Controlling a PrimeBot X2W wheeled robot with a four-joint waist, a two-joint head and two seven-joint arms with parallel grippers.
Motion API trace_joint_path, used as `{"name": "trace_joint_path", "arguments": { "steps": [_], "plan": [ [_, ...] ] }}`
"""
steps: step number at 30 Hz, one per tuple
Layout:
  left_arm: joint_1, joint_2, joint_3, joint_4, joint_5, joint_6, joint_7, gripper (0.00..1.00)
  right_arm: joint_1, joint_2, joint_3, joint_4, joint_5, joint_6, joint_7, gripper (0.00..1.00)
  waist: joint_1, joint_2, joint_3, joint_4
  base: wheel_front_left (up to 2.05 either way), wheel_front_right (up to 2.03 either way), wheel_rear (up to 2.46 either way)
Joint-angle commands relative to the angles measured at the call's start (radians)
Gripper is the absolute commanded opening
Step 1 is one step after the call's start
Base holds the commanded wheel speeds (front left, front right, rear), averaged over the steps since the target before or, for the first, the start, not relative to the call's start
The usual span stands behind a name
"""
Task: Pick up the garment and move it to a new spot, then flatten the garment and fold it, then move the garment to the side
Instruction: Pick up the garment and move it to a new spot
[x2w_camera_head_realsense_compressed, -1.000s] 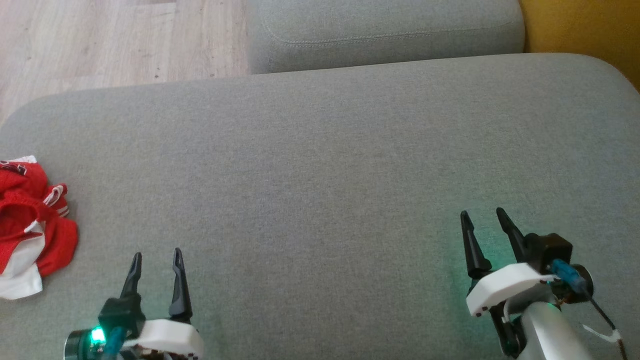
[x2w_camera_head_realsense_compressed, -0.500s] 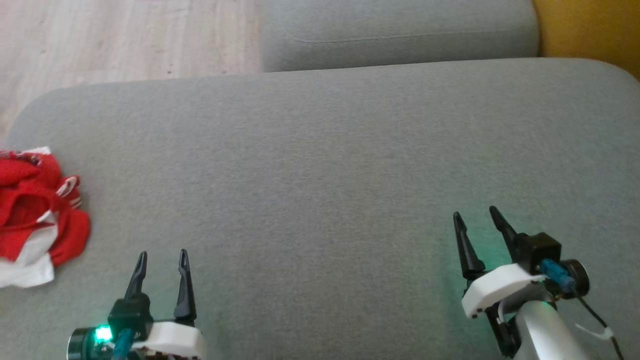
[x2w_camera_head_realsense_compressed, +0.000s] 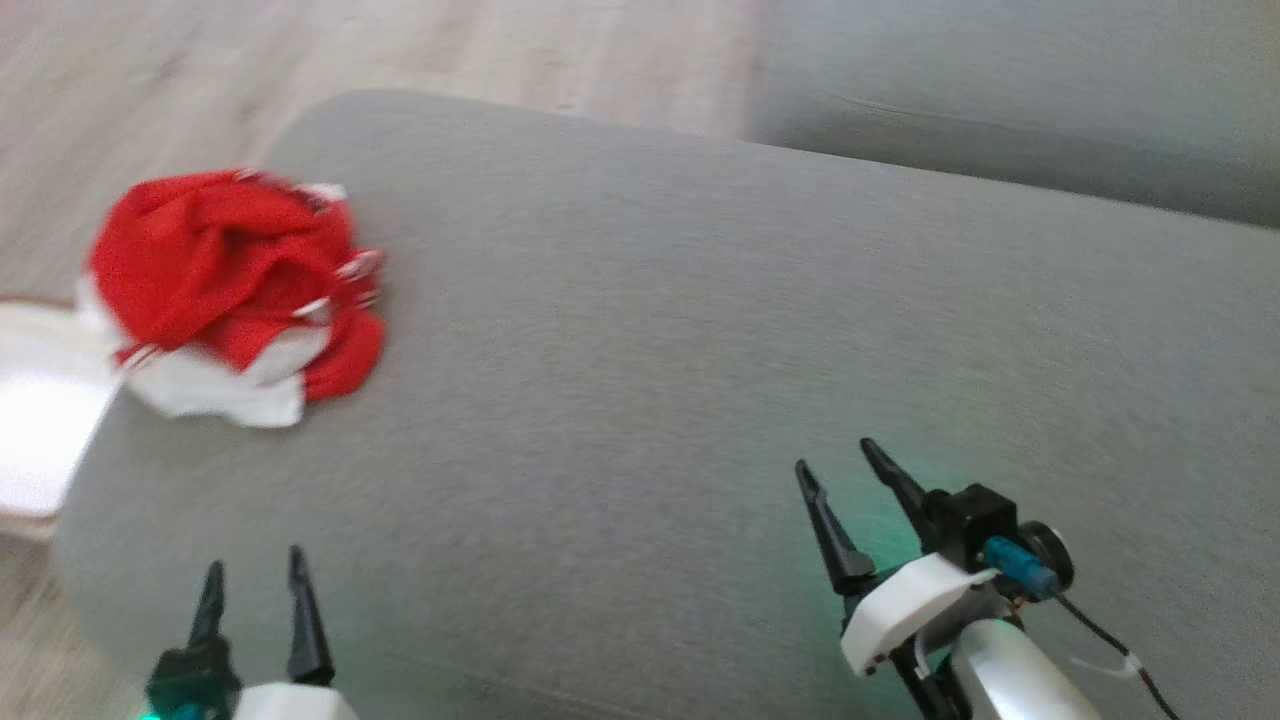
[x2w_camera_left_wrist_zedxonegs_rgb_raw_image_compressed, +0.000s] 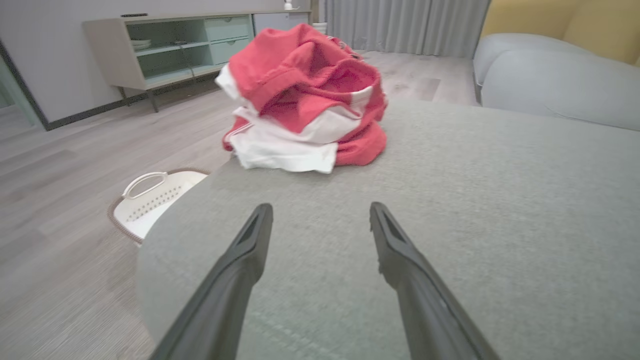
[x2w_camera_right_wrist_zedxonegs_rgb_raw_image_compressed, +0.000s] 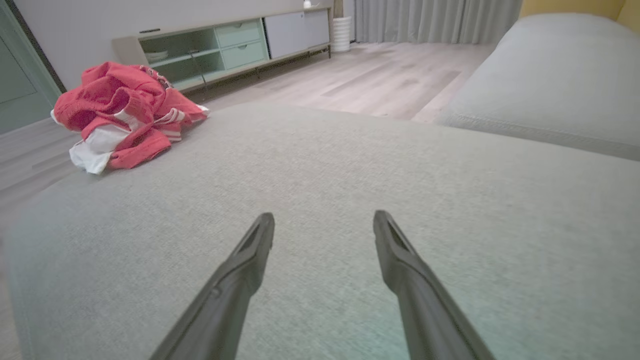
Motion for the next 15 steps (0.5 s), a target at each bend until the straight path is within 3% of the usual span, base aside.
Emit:
{"name": "trace_joint_path", "arguments": {
  "steps": [1,11,15],
  "plan": [
    [-0.023,0.006,0.044,-0.025,-0.01,-0.006,-0.01,1.0,-0.048,-0.003,0.035,-0.021,0.012,-0.001,-0.011,1.0,0.0,0.0,0.003,0.086,0.0,0.0,0.0],
    [-0.097,0.005,0.093,-0.066,-0.046,-0.067,-0.01,1.0,-0.069,-0.003,0.059,-0.006,0.007,-0.001,-0.011,1.0,0.0,0.0,0.064,0.11,0.0,0.0,0.0],
    [-0.234,0.064,0.109,-0.038,-0.045,-0.097,-0.01,1.0,-0.096,-0.003,0.058,-0.012,-0.011,-0.001,-0.011,1.0,0.0,0.0,0.119,0.079,0.0,0.0,0.0]
  ]
}}
